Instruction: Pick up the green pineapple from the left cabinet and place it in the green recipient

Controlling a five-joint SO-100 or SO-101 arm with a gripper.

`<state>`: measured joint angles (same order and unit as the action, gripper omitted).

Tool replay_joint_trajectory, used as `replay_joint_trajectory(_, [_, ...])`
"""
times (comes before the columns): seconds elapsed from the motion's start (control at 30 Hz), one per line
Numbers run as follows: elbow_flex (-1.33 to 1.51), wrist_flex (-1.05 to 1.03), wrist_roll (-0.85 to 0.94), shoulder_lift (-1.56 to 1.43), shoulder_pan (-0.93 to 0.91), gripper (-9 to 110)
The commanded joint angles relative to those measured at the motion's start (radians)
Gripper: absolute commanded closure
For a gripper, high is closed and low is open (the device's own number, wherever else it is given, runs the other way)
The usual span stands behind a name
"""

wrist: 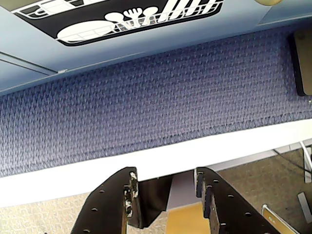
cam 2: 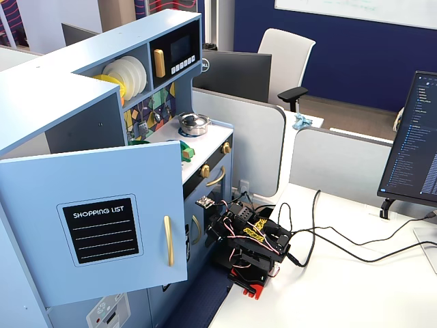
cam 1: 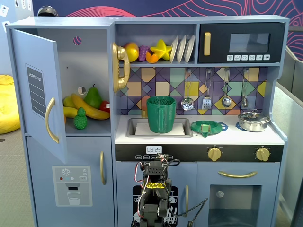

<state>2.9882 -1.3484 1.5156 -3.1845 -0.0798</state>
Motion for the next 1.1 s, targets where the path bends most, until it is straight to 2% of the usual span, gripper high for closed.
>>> replay_joint_trajectory(0.0, [0.009,-0.184,-0.002,0.006,-0.043,101])
replay_joint_trajectory(0.37, [0.008,-0.164,0.048,0.011,-0.035,101])
replay_joint_trajectory(0.43, [-0.005,-0.061,0.127,0.055,-0.018,101])
replay_joint_trajectory(0.57, [-0.143,0.212,0.160,0.167,0.137,101])
replay_joint_trajectory(0.8, [-0.529,0.545,0.405,0.275,0.433,100])
replay_joint_trajectory(0.93, [-0.681,0.601,0.382,0.333,0.565,94])
replay_joint_trajectory(1.07, [-0.744,0.692,0.299,0.394,0.614,87])
